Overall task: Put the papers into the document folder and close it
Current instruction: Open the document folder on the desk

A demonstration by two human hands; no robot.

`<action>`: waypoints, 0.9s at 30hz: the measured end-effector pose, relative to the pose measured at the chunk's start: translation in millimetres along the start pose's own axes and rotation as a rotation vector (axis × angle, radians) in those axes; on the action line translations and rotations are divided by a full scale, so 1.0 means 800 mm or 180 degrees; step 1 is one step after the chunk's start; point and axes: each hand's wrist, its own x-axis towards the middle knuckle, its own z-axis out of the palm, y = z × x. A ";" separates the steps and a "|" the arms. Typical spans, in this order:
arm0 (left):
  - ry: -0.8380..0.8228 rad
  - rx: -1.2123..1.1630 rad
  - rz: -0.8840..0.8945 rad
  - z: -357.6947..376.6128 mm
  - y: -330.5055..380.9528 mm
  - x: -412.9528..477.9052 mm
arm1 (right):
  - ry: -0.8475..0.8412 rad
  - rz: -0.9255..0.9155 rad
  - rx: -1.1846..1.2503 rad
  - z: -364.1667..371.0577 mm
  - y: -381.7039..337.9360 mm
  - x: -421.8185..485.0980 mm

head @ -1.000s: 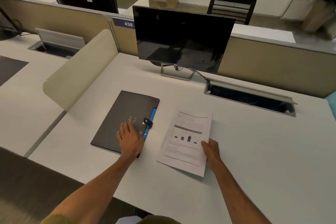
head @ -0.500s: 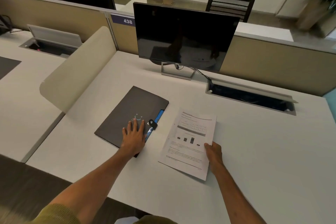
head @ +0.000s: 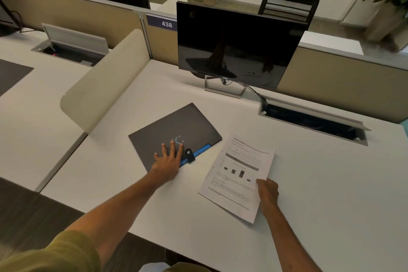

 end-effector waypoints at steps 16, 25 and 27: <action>0.1249 0.0281 -0.0111 -0.078 -0.045 -0.029 | 0.0173 -0.0004 -0.0111 0.016 0.004 0.004; 0.1284 0.0826 -0.0432 -0.193 -0.097 -0.043 | 0.0150 0.0021 0.0004 0.017 -0.001 0.002; 0.1468 0.0803 -0.0393 -0.209 -0.102 -0.044 | 0.0104 0.0025 0.0043 0.017 0.000 0.000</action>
